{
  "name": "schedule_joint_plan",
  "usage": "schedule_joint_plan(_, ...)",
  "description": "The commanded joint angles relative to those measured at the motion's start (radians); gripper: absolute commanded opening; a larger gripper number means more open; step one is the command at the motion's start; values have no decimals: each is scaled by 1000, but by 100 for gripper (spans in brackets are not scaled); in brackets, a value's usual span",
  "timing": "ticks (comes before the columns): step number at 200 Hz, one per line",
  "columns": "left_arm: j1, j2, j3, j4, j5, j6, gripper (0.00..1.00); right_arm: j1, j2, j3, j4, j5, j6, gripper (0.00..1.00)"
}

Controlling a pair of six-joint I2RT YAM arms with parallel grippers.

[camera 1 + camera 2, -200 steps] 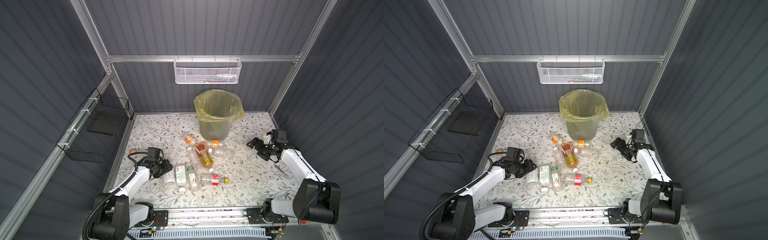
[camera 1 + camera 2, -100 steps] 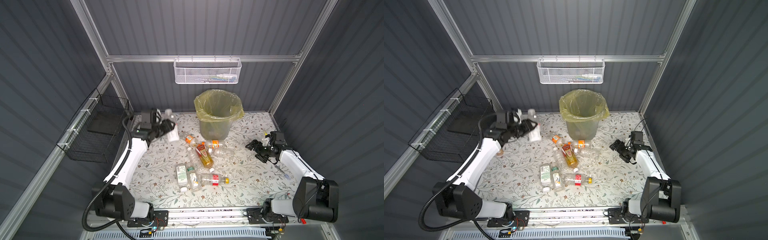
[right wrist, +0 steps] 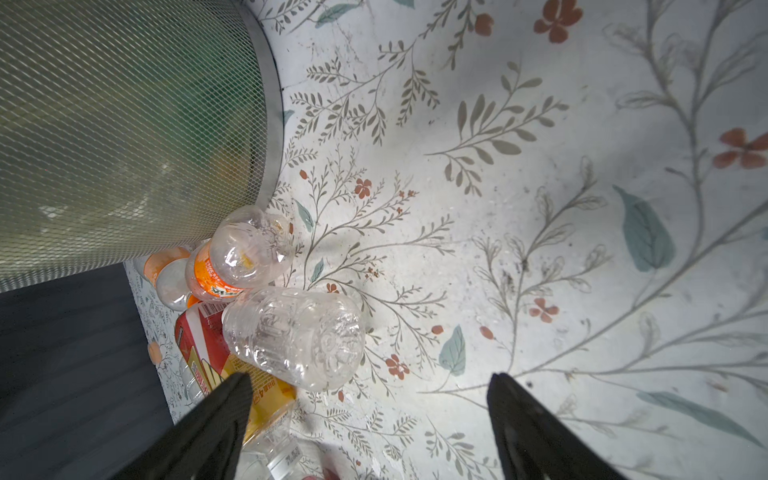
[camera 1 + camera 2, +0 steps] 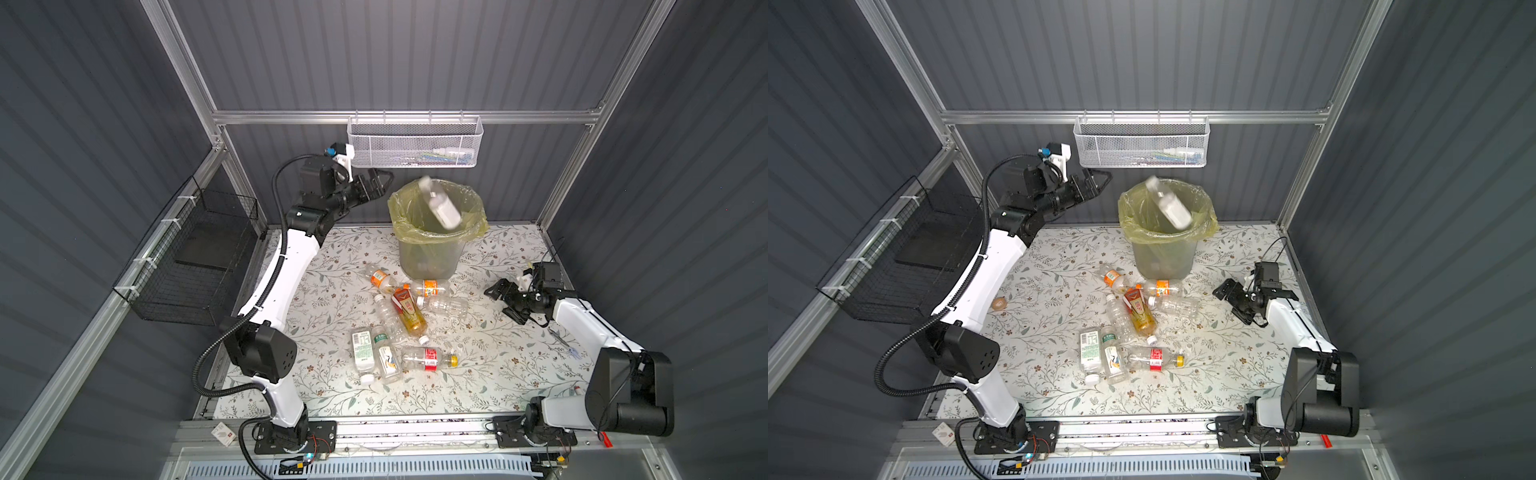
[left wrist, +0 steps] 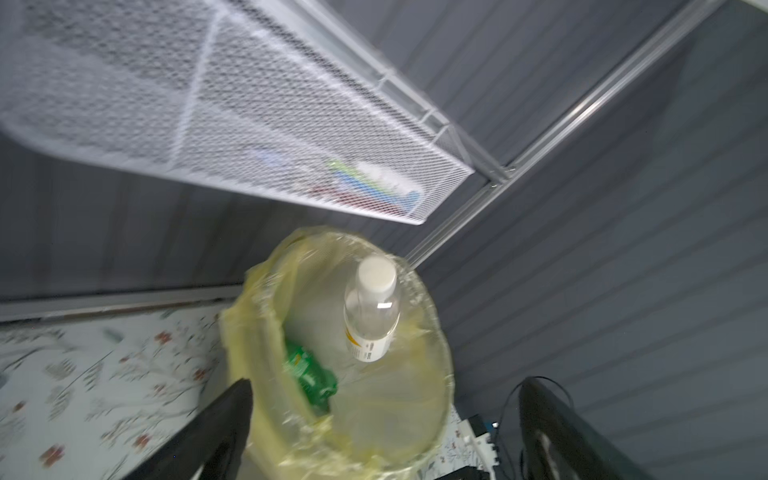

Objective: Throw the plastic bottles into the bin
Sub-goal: 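Lift the clear bottle over the bin and drop it while right gripper reaches pile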

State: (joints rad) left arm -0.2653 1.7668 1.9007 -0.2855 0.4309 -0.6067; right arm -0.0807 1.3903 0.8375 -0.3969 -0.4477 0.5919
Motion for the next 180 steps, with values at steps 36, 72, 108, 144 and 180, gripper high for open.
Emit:
schedule_joint_plan(36,189,-288,-325,-39,-75,100,100,95,17,61,-88,100,-132,90)
schedule_joint_plan(72,204,-355,-602,-34,-51,118,100,201,-20,69,-97,182,-286,87)
schedule_joint_plan(108,205,-389,-800,19,-56,113,100,319,-13,131,-139,269,-468,87)
schedule_joint_plan(144,207,-389,-839,18,-67,155,100,446,27,201,-186,378,-693,89)
schedule_joint_plan(180,210,-371,-866,21,-60,166,100,515,100,249,-190,367,-888,91)
